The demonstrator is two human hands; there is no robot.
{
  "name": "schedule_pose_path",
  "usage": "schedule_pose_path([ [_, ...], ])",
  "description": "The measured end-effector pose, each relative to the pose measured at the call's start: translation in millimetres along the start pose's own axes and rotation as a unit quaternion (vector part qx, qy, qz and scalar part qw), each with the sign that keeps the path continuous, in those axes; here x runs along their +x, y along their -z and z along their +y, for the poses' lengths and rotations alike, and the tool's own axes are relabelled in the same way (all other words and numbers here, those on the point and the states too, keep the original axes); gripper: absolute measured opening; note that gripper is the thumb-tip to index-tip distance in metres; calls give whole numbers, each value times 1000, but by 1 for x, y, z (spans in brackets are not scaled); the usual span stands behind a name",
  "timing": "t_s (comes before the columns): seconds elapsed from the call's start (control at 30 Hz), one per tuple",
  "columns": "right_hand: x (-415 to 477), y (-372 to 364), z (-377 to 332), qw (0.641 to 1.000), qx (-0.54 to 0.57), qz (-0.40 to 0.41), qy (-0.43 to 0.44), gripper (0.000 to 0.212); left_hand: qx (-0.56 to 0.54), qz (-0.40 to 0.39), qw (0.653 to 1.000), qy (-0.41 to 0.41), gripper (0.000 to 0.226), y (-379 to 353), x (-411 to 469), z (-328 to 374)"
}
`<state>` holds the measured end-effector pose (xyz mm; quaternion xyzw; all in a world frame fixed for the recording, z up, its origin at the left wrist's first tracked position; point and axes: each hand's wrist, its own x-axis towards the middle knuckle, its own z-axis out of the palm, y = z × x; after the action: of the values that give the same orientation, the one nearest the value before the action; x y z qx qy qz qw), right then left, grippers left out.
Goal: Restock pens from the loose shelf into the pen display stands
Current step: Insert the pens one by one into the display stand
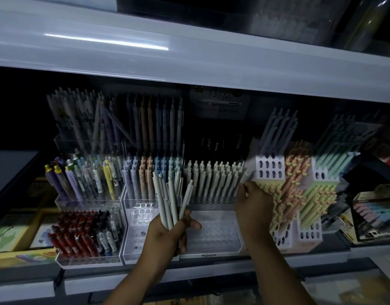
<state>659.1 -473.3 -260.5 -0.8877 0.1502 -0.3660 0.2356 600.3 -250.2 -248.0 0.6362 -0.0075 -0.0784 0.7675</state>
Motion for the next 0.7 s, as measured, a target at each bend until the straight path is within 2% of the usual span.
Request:
schedule_pose_path([
  [0.13,8,-11,1,996,-13,-72,-47,28,-1,-3,1000,-3,23,0,1,0],
  [0.27,13,-19,-1,989,-13,-110,-94,34,1,-8,1000,-6,23,-3,1,1],
  [0.57,14,-19,-6,989,17,-87,-115,27,7,-9,1000,-12,21,-1,1,-3],
  [0.7,8,-25,-2,989,49,-73,-123,32,6,-9,1000,-18,19,0,1,-3],
])
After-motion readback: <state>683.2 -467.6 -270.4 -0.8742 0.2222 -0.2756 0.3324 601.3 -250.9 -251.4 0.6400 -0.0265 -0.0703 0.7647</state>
